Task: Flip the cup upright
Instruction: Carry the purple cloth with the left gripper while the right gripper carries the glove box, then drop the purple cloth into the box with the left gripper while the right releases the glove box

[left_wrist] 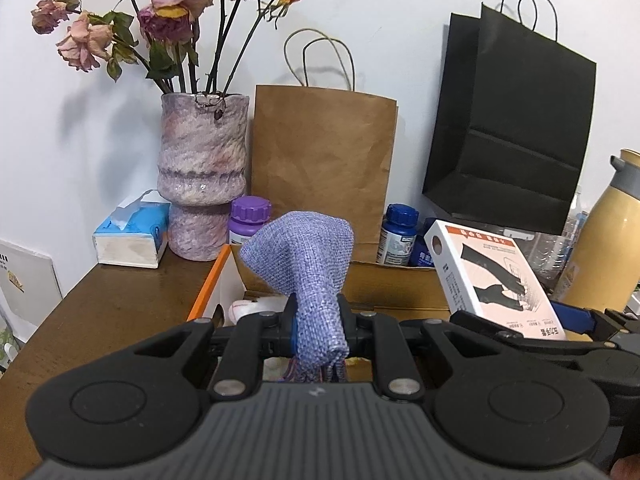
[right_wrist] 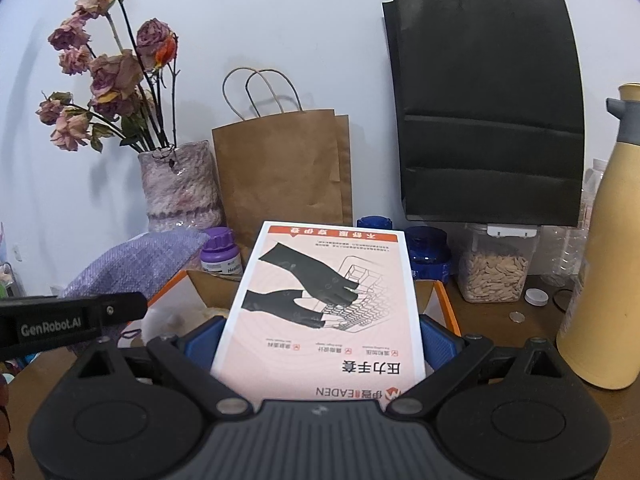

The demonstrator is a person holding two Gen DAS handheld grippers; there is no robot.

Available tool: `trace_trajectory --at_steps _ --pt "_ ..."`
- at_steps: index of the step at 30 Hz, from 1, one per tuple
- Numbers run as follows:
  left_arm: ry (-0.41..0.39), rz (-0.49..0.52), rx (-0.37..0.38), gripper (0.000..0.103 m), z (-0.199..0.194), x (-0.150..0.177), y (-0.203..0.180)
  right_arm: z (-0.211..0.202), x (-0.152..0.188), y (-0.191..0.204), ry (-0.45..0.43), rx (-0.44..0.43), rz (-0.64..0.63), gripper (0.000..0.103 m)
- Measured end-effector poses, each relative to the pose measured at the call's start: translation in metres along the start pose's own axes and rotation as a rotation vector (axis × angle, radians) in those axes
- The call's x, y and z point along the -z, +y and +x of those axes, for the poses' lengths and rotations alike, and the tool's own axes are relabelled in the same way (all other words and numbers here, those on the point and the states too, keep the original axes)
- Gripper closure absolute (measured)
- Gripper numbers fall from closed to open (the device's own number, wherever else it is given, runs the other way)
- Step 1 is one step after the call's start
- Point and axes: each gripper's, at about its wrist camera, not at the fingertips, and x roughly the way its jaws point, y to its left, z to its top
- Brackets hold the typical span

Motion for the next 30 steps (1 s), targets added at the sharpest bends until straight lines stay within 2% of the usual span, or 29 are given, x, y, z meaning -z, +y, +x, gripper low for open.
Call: trace_trajectory --at_steps 11,25,28,30 --pt "0.027 0.007 -0.015 0.086 0.028 -0.001 0.005 0.028 -0.009 -0.007 0.031 0.006 0.002 0.005" --pt "0.018 0.044 -0.014 0.086 0.034 0.006 0.003 0.041 0.002 -0.014 0.024 0.022 0.029 0.005" --pt "0.024 0.043 -0.014 0.084 0.036 0.006 0.004 0.042 0.003 -0.014 0.026 0.026 0.029 0.005" --pt "0.030 0.029 -0.010 0.078 0.037 0.005 0.007 0.042 0.003 -0.015 0.025 0.022 0.035 0.004"
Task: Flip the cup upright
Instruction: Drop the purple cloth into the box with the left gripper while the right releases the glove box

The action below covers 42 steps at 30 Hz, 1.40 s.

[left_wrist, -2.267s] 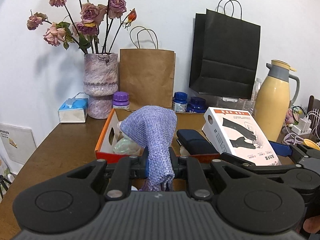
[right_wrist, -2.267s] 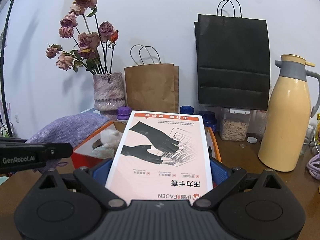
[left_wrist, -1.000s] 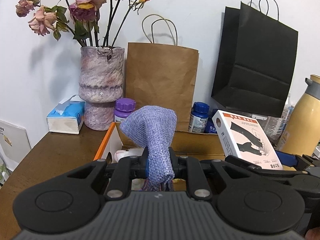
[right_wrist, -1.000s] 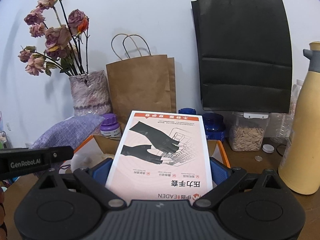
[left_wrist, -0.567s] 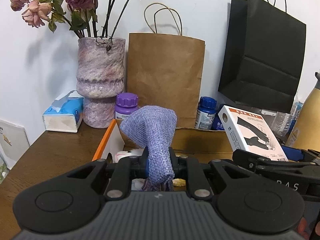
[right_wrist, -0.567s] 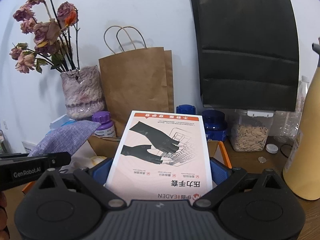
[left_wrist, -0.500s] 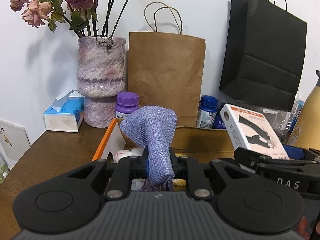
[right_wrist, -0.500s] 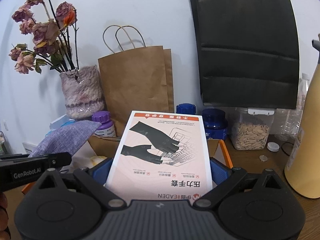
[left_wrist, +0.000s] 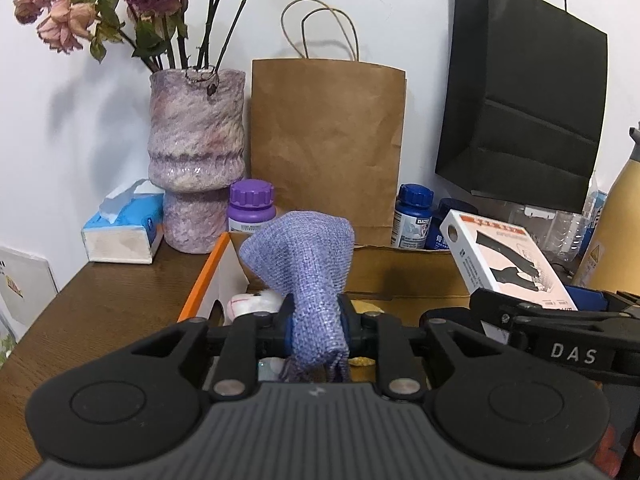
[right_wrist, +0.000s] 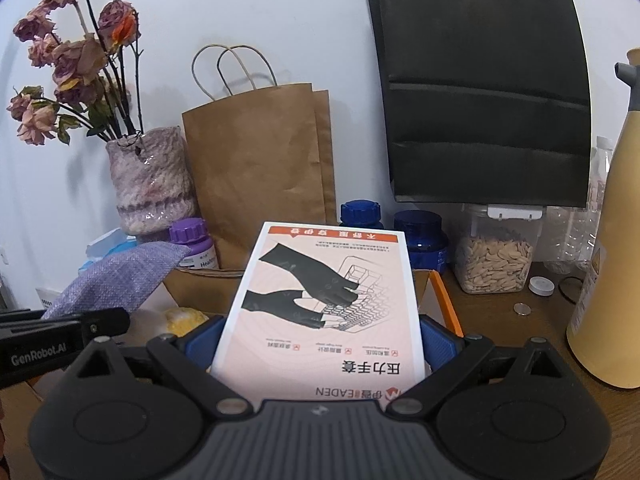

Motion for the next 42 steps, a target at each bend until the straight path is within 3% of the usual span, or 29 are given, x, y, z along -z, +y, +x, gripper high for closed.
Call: trace_trajectory --at_steps 2,7,16,42 --pt "0.003 -0.011 -0.010 0.055 0.000 0.000 0.002 -0.001 0.000 -0.002 -0.001 -0.004 0.013 0.004" --pt "-0.017 -0.015 -0.029 0.028 -0.004 -0.001 0.004 -0.003 -0.002 -0.006 -0.006 0.007 0.035 0.000" --pt "-0.047 -0.017 -0.053 0.002 -0.011 -0.003 0.004 -0.011 -0.005 -0.007 -0.021 0.007 0.037 0.000" --pt "-0.087 -0.021 -0.043 0.000 -0.059 -0.001 0.011 -0.066 0.000 0.003 -0.076 0.022 -0.033 0.000"
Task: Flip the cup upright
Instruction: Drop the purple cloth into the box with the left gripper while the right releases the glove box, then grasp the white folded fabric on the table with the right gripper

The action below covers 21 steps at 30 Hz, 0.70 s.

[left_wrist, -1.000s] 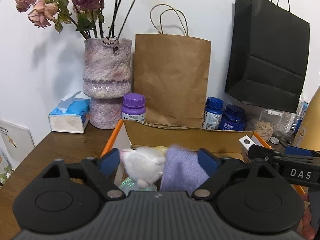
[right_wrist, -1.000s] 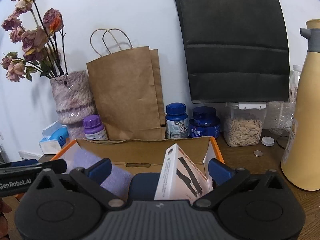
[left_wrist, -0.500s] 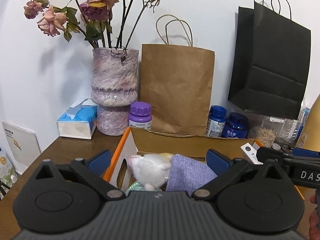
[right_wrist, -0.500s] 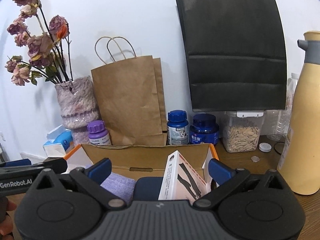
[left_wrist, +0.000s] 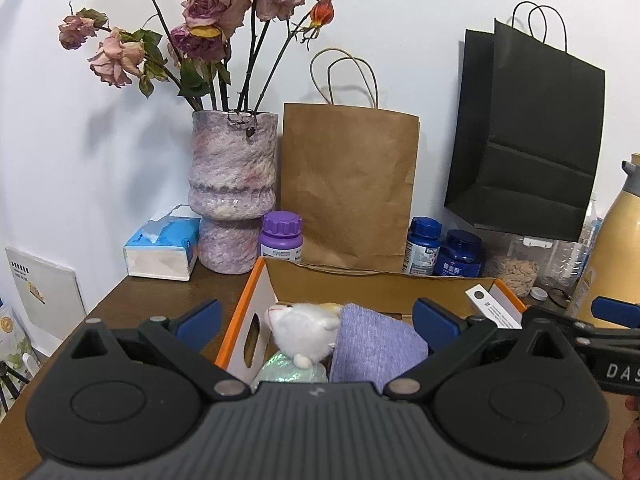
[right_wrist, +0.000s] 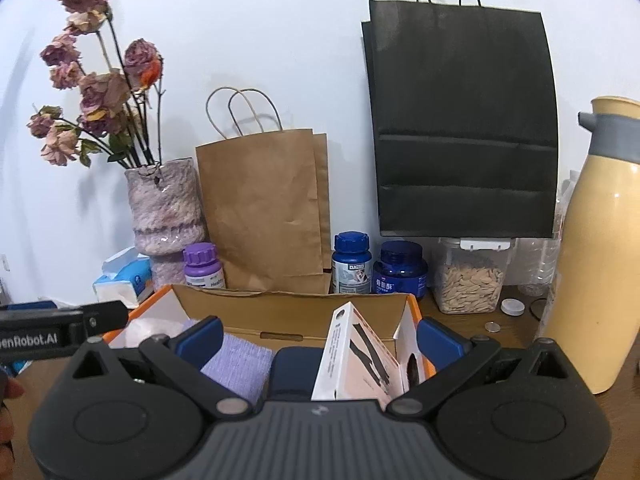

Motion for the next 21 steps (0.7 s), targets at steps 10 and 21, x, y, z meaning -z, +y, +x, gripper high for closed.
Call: trace_trajectory --at_steps 10,21 --pt "-0.002 0.007 0.011 0.000 -0.035 0.011 0.007 -0.040 0.015 0.002 -0.009 -0.009 -0.038 0.000" --pt "0.012 0.000 0.006 0.000 -0.079 0.023 0.019 -0.083 0.033 0.013 0.010 -0.043 -0.088 0.000"
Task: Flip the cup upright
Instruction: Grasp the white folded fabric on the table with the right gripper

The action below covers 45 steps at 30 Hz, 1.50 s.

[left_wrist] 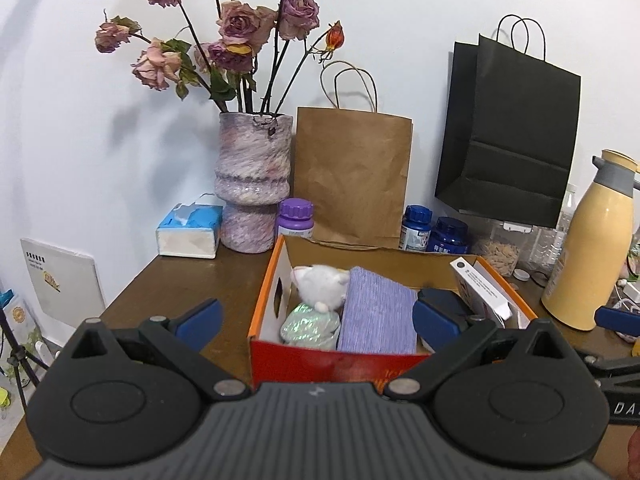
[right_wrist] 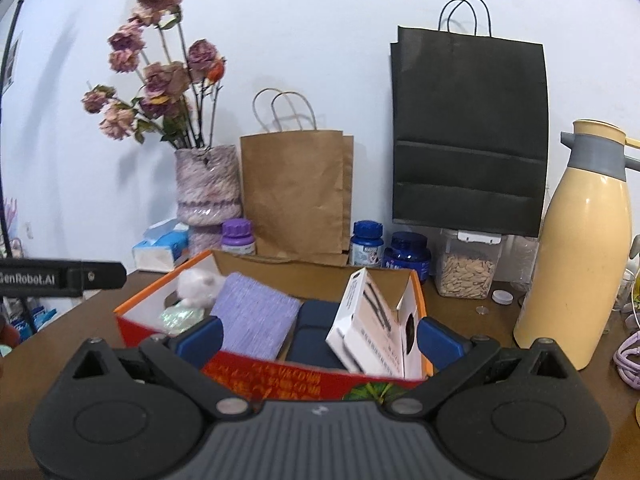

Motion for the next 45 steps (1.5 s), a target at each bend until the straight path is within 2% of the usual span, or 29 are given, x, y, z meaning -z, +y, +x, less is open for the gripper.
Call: trace_trajectory --at_steps 15,23,33,42,45 --pt "0.064 0.013 -0.002 0.000 -0.054 0.037 0.015 -0.047 0.038 0.029 0.098 -0.054 -0.055 0.000" --pt "0.104 0.013 -0.008 0.000 -0.071 0.055 0.028 -0.048 0.058 0.050 0.179 -0.117 -0.076 0.000" --pt "0.150 -0.007 -0.005 0.000 -0.078 0.072 0.044 -0.032 0.074 0.062 0.242 -0.134 -0.071 0.000" --pt "0.182 -0.019 -0.007 0.000 -0.077 0.082 0.054 -0.005 0.081 0.060 0.297 -0.131 -0.037 0.009" --pt "0.185 -0.023 -0.006 0.000 -0.076 0.083 0.055 -0.003 0.085 0.059 0.305 -0.130 -0.026 0.019"
